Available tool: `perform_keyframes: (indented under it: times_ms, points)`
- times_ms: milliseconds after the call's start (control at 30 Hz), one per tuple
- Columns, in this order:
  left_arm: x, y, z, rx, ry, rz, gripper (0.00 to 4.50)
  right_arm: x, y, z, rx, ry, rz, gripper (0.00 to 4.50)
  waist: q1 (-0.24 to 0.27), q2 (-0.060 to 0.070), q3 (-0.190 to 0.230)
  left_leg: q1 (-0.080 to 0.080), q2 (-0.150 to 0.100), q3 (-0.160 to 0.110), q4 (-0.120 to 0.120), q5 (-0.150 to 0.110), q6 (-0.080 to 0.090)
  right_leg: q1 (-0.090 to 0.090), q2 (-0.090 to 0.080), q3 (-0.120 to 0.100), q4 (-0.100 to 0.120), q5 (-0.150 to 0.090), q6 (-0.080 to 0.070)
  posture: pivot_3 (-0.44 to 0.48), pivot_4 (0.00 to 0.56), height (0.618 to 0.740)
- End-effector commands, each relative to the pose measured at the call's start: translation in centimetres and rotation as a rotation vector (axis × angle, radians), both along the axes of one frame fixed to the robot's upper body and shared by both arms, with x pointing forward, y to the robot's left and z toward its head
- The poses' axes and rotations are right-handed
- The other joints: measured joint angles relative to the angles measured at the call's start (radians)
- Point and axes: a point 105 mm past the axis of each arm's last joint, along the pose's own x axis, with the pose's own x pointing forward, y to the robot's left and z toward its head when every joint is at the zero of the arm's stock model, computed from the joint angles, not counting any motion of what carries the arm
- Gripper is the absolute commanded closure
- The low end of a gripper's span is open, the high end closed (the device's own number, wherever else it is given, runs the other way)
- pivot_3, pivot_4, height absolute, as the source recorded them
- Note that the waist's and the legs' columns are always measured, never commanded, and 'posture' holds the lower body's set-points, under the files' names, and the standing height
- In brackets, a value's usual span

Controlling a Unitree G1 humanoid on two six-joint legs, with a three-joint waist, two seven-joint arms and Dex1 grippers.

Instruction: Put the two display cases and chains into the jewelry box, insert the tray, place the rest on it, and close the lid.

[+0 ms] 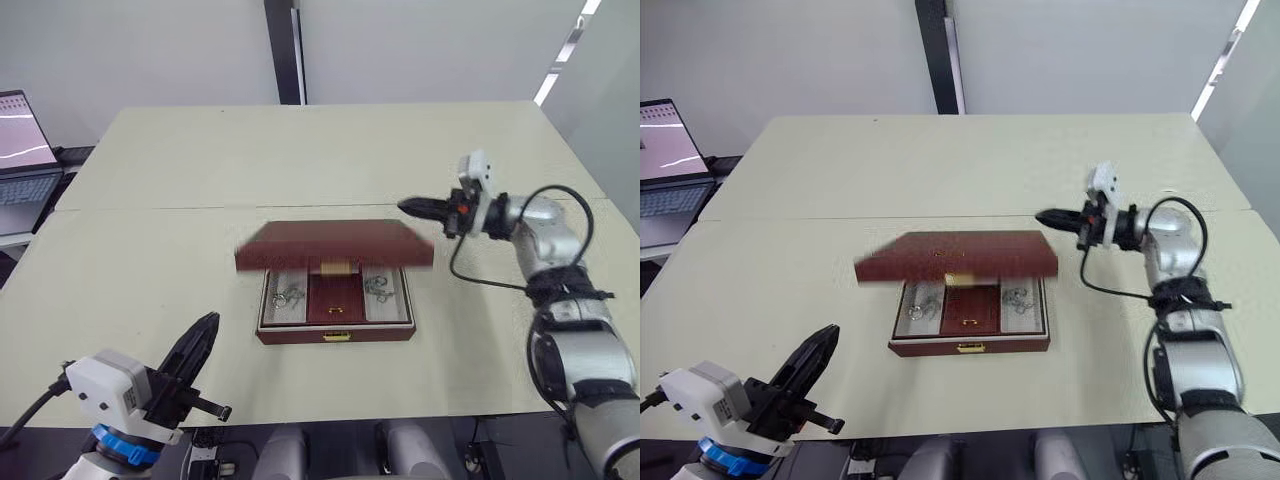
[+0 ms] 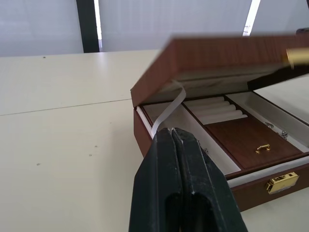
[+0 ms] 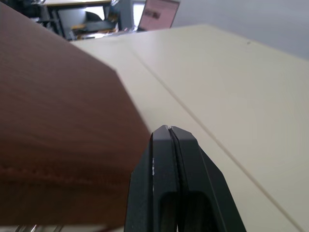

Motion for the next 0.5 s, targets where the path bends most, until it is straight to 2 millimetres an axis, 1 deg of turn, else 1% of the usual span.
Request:
perform_keyframes:
  times_ms: [33,167,267,300,400,500]
  points:
    - [0.0,0.1,0.5,0.008,-0.031,0.009,4.5,-1.0,-0.2,1.7,0.006,-0.064,0.007,4.48,-0.007,0.0,0.0,0.001,0.0,0.001,0.0,0.0,0.0,0.0,0.0,0.001,0.0,0.0,0.0,0.0,0.15,0.74]
    - [0.3,0.4,0.2,0.027,-0.023,0.011,4.5,-1.1,-1.0,1.5,0.013,-0.056,-0.048,4.48,-0.009,0.001,0.0,0.002,0.001,0.0,0.0,0.0,0.0,0.0,0.002,0.001,0.002,0.0,0.0,0.0,0.15,0.74]
    - [0.8,1.1,-0.2,0.086,-0.013,0.037,4.5,-1.0,-1.6,1.7,0.03,-0.056,-0.087,4.48,-0.006,0.0,0.0,0.001,0.001,0.0,0.0,0.0,0.0,0.0,0.003,0.001,0.002,0.0,0.0,0.0,0.15,0.74]
    - [1.0,1.5,-0.3,0.101,-0.011,0.052,4.5,-1.0,-2.0,1.7,0.036,-0.053,-0.106,4.31,-0.005,0.0,0.0,0.001,0.001,0.0,0.0,0.0,0.0,0.0,0.002,0.001,0.001,0.0,0.0,0.0,0.15,0.74]
    - [1.5,2.7,-0.6,0.114,-0.014,0.079,3.9,-1.5,-3.0,1.5,0.037,-0.024,-0.135,3.69,0.002,0.0,0.0,0.001,0.001,0.0,0.0,0.0,0.0,0.0,0.002,0.0,0.001,0.0,0.0,0.0,0.15,0.74]
    - [2.8,5.2,-0.9,0.066,0.008,0.104,3.05,-2.3,-5.1,0.4,0.005,0.003,-0.183,2.94,0.013,0.0,0.0,0.001,0.001,0.0,0.0,0.0,0.0,0.0,0.002,0.0,0.001,0.0,0.0,0.0,0.15,0.74]
